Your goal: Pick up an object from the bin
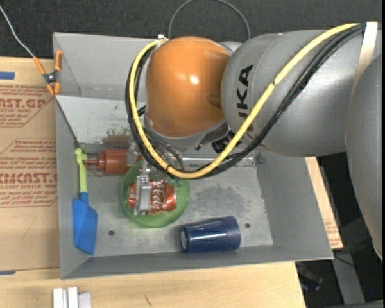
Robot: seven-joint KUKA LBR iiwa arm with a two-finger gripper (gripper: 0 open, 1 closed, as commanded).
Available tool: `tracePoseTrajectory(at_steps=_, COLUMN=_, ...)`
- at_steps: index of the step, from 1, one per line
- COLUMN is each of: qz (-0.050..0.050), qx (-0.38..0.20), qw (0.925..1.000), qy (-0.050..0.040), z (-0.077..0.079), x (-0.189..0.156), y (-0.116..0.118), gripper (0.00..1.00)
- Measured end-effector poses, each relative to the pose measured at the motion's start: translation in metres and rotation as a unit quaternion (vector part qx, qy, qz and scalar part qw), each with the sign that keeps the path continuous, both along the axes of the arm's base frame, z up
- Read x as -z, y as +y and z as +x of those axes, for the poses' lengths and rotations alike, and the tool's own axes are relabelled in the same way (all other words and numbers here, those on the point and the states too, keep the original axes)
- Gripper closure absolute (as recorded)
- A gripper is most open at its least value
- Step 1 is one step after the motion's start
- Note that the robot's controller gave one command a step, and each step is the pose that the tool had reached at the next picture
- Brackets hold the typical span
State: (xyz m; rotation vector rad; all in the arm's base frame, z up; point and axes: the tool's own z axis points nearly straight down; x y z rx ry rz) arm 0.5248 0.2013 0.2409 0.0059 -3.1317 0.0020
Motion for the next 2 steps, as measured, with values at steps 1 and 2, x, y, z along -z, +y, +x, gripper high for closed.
tracePoseTrajectory(at_steps=1, qz=0.001, qx=0.002, qw=1.0000, qy=-0.0038, z=0.002, x=-0.004, y=-0.001, gripper=0.00)
tracePoseTrajectory(at_steps=2, qz=0.000, qx=-0.045, qw=0.9990, qy=-0.0010, z=0.013, x=0.063, y=-0.004, gripper=0.00)
